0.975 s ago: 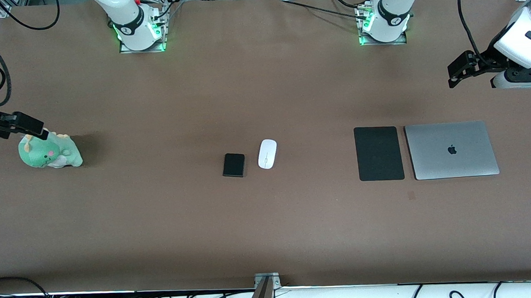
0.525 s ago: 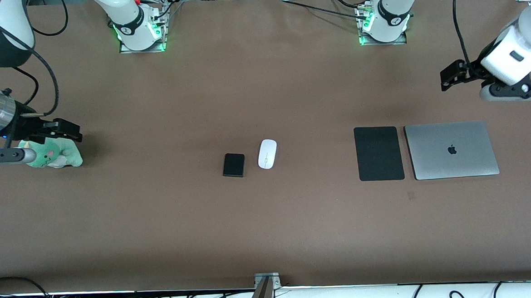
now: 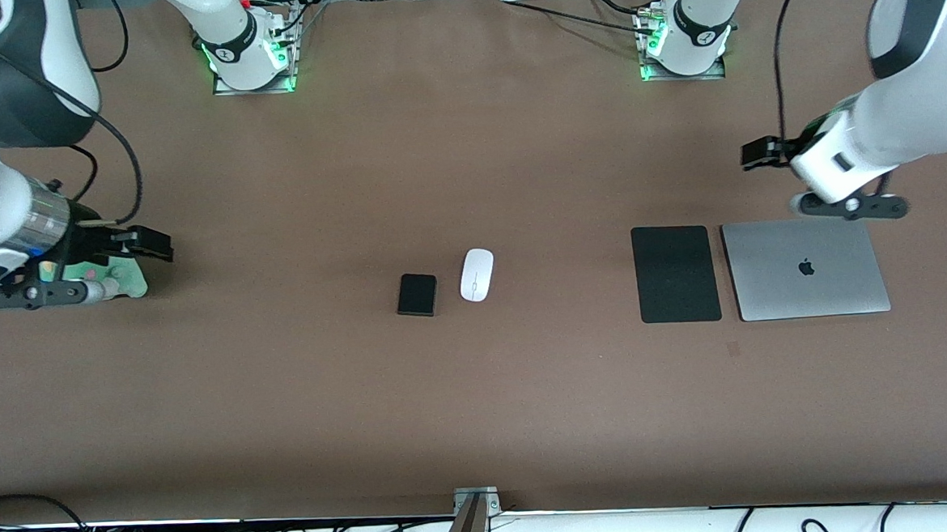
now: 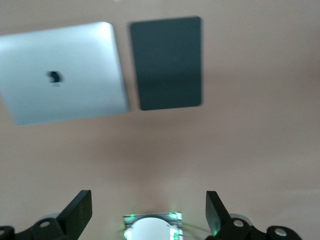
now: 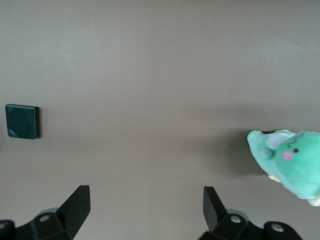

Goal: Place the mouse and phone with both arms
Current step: 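Reach the left gripper to the white mouse while the right gripper swings inward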

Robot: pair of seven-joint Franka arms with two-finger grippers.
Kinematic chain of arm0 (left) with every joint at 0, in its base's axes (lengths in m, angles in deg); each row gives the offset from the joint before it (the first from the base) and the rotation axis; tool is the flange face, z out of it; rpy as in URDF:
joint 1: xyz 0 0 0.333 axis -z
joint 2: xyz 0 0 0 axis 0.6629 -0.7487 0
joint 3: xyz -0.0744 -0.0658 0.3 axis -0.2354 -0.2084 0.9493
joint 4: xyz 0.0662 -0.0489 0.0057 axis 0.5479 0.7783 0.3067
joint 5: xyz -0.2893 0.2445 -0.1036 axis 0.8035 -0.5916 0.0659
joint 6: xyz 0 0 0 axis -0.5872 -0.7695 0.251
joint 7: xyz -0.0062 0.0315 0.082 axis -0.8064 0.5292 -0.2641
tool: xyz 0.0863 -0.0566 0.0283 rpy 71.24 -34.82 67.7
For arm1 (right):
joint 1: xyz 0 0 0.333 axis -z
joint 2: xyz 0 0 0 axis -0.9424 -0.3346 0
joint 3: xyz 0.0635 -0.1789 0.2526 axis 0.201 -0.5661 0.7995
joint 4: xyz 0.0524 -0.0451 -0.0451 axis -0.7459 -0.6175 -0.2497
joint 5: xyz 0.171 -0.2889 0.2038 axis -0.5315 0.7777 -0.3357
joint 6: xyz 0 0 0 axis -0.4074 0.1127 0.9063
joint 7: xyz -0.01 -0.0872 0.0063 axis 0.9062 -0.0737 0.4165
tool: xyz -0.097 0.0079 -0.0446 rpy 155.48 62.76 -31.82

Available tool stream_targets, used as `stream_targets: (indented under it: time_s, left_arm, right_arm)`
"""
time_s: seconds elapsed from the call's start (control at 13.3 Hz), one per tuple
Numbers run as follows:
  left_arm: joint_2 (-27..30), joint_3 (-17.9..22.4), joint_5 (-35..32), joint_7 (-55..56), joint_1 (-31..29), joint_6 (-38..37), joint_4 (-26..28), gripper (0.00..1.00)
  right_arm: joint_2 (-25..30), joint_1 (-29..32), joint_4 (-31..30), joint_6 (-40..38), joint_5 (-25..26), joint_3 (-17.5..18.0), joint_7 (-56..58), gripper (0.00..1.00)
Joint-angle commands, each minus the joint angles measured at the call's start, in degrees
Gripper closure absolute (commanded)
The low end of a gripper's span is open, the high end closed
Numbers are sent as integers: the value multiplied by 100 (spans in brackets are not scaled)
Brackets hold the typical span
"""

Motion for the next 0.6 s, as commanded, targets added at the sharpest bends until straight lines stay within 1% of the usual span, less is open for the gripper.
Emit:
stream_targets:
  time_s: [0.0, 0.15, 0.22, 0.3, 0.38, 0.53]
  left_arm:
    - [-610, -135, 538, -10, 142, 297, -161, 0]
    - [-1066, -390, 628, 77, 448, 1060, -126, 0]
    - [-1268, -443, 619, 217, 711, 1560, -100, 0]
    - [-1514, -444, 619, 471, 992, 2087, -100, 0]
    - [-1725, -444, 611, 708, 1239, 2606, -91, 0]
    - [-2130, -444, 593, 1323, 1696, 3713, -91, 0]
  right_arm:
    - [-313, -405, -26, 339, -64, -20, -788, 0]
    - [-455, -529, -227, 760, -64, -20, -878, 0]
    - [-490, -556, -376, 971, -64, -20, -879, 0]
    - [-499, -634, -526, 1156, -64, -20, -974, 0]
    - [-499, -678, -597, 1262, -64, -20, -1332, 0]
    - [-560, -810, -615, 1351, -64, -20, -1686, 0]
